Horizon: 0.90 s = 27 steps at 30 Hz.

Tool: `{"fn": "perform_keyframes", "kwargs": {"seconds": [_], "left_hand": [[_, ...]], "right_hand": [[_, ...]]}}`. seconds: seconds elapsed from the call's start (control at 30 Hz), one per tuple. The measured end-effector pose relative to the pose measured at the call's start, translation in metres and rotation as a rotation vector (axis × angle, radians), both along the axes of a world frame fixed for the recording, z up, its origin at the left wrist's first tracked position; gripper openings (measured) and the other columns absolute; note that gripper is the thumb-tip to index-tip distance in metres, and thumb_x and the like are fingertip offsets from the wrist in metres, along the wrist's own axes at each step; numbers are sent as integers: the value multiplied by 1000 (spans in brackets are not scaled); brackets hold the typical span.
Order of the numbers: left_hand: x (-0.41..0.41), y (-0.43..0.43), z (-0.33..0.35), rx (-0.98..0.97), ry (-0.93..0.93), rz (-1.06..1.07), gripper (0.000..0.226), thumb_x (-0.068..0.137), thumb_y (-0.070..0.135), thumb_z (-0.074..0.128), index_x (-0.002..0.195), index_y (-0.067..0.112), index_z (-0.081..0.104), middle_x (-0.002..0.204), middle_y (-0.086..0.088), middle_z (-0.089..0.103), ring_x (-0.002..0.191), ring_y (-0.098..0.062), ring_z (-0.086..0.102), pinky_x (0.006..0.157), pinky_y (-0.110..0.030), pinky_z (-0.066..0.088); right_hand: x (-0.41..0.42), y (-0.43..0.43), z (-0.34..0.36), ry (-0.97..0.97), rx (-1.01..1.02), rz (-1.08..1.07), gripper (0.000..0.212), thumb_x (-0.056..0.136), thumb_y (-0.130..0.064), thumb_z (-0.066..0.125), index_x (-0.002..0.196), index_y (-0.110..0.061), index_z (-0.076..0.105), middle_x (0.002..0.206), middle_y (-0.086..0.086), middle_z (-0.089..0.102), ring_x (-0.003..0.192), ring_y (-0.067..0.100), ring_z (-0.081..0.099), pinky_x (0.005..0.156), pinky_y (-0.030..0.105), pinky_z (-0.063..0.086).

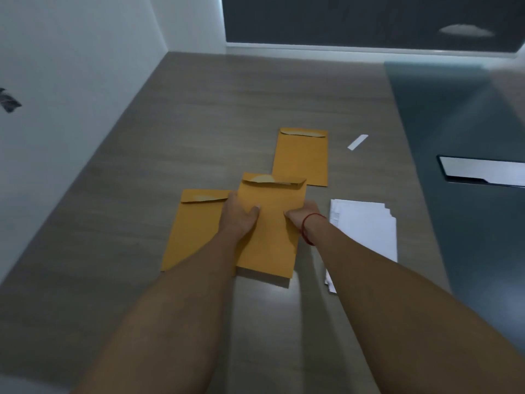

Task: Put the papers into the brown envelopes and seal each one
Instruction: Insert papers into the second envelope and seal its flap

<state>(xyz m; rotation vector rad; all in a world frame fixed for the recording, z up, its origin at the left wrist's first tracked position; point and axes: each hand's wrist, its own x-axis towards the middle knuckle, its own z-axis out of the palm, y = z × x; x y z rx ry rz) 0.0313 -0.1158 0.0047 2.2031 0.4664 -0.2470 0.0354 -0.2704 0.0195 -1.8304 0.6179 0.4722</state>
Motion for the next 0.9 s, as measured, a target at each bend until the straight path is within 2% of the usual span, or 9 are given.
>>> {"fn": "perform_keyframes", "kwargs": {"seconds": [0.1, 0.23, 0.37, 0.47, 0.53, 0.6, 0.67, 0.73, 0.9], "left_hand": [[-5, -39, -10, 22, -18, -58, 71, 86, 35, 67, 143, 8, 35, 142, -12, 46, 132, -31, 45, 107, -47, 42], [-18, -71, -37, 223, 79, -103, 77, 88, 41, 62, 146, 7, 26, 149, -14, 33, 138, -33, 34, 110, -46, 38], [-32, -79, -56, 495, 66, -147, 69, 86, 47, 62, 138, 12, 33, 141, -14, 33, 131, -33, 36, 103, -43, 39], [-21, -79, -57, 433, -147, -204, 47, 87, 36, 63, 125, 16, 45, 125, -7, 44, 118, -27, 47, 95, -37, 43], [-9, -78, -54, 363, -157, -308, 40, 90, 31, 60, 124, 16, 47, 125, -6, 48, 117, -26, 50, 95, -37, 45], [4, -79, -50, 312, -67, -412, 51, 92, 30, 58, 137, 17, 39, 134, -9, 47, 121, -29, 50, 100, -41, 45], [16, -79, -46, 292, 42, -471, 74, 93, 31, 57, 152, 21, 15, 141, -13, 43, 127, -33, 47, 104, -44, 43], [29, -79, -42, 283, 105, -488, 86, 93, 33, 58, 155, 24, -1, 139, -15, 47, 126, -33, 49, 104, -46, 44], [49, -80, -36, 301, 262, -502, 88, 92, 41, 56, 155, 24, -3, 146, -12, 45, 132, -31, 46, 106, -40, 43]], "right_hand": [[-8, -33, -9, -16, -112, -8, 44, 83, -11, 63, 125, -6, 52, 123, 15, 60, 110, 32, 59, 83, 35, 50], [-17, -60, -25, 3, -316, 84, 63, 82, -13, 64, 137, -8, 35, 133, 16, 44, 122, 34, 49, 96, 41, 49], [-23, -76, -41, -84, -537, 288, 38, 84, -10, 59, 121, -7, 52, 127, 14, 48, 116, 30, 50, 94, 37, 49], [-16, -80, -45, -94, -538, 418, 25, 85, -10, 58, 110, -8, 59, 120, 13, 55, 108, 28, 56, 87, 33, 50], [-10, -80, -46, -94, -573, 502, 31, 86, -13, 59, 117, -8, 55, 121, 15, 55, 110, 31, 56, 88, 36, 50], [0, -80, -47, -96, -579, 528, 48, 87, -17, 59, 132, -11, 43, 126, 16, 52, 115, 33, 53, 93, 41, 50], [9, -80, -47, -80, -550, 527, 66, 89, -19, 57, 146, -17, 25, 125, 16, 53, 114, 33, 55, 94, 42, 50], [18, -81, -48, -43, -523, 535, 76, 91, -19, 54, 152, -24, 9, 120, 16, 58, 110, 32, 58, 91, 39, 50], [34, -80, -50, 37, -556, 544, 69, 94, -21, 49, 151, -25, 10, 120, 16, 59, 109, 31, 58, 82, 35, 45]]}}
